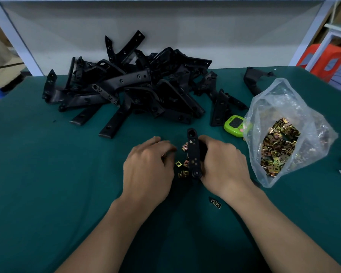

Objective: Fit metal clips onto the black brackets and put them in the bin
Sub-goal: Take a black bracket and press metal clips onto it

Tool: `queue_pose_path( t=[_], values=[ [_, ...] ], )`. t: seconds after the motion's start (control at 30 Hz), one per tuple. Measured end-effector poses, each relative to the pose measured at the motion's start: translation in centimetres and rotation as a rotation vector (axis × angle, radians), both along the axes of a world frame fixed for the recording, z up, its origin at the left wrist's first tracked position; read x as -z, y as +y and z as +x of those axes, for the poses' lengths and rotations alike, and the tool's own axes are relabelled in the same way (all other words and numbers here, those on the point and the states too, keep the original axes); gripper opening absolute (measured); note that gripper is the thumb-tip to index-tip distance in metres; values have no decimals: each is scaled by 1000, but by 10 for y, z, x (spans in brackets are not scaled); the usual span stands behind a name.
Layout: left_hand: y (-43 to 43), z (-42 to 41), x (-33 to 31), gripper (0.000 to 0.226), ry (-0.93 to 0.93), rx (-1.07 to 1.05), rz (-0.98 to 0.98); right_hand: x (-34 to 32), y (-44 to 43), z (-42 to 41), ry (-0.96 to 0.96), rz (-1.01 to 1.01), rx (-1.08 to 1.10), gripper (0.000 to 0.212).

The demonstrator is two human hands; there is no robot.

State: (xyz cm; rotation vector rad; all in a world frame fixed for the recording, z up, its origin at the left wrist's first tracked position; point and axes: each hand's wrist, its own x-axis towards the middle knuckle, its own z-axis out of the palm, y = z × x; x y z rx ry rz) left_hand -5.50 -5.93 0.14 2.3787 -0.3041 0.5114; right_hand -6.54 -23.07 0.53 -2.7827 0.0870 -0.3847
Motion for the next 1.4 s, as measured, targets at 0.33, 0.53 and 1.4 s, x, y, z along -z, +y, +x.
queue_pose_path(
  t=[0.33, 0.53, 1.4],
  values=[
    [5, 5, 2, 4, 17, 155, 203, -2, 2, 1, 34, 14, -5, 34],
    [-6, 4, 0, 20, -27, 98, 104, -7, 4, -2, 46, 16, -18, 38],
    [9, 7, -19, 21, 756, 312, -1129, -14, 12, -9, 73, 20, -22, 41]
  ],
)
